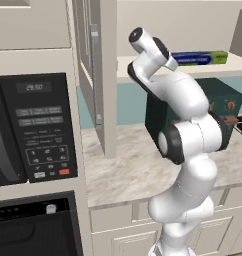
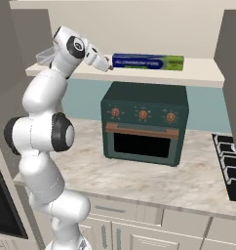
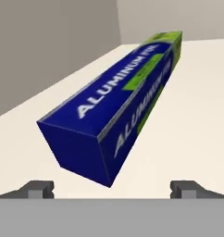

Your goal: Retrieve the tupperware and aluminum foil from the cabinet and place them on the dining counter near the plate with squash and garlic to prepare for storing leftovers.

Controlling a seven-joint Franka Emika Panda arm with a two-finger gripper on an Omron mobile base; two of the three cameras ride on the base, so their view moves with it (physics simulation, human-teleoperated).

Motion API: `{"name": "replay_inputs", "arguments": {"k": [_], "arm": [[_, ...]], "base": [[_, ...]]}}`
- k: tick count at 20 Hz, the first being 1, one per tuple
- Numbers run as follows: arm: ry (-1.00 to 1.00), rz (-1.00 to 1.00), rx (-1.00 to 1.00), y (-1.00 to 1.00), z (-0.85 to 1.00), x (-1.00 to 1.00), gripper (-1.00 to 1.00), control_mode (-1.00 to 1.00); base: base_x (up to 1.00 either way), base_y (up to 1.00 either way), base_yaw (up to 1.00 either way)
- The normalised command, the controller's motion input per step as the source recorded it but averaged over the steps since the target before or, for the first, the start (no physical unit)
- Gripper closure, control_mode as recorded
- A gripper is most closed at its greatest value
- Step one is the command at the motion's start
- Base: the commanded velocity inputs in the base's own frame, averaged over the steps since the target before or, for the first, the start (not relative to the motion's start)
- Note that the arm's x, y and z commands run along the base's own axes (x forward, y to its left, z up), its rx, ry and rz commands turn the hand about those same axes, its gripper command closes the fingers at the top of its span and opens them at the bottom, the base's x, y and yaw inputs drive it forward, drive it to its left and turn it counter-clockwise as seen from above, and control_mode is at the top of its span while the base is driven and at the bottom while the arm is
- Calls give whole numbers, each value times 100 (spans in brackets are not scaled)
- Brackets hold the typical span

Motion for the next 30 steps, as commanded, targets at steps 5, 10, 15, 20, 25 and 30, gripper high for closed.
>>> {"name": "replay_inputs", "arguments": {"k": [5, 10, 15, 20, 25, 30], "arm": [[-3, -12, 0, 0, 0, 34, -100, -100], [-4, -15, 0, -8, 0, 28, -100, -100], [-3, -17, 0, -19, 0, 22, -100, -100], [0, -15, 0, -27, 0, 19, -100, -100], [0, -15, 0, -32, -17, 10, -100, -100], [0, -8, 0, -17, -27, 6, -100, -100]], "base": [[0, 0, 0], [0, 0, 0], [0, 0, 0], [0, 0, 0], [0, 0, 0], [0, 0, 0]]}}
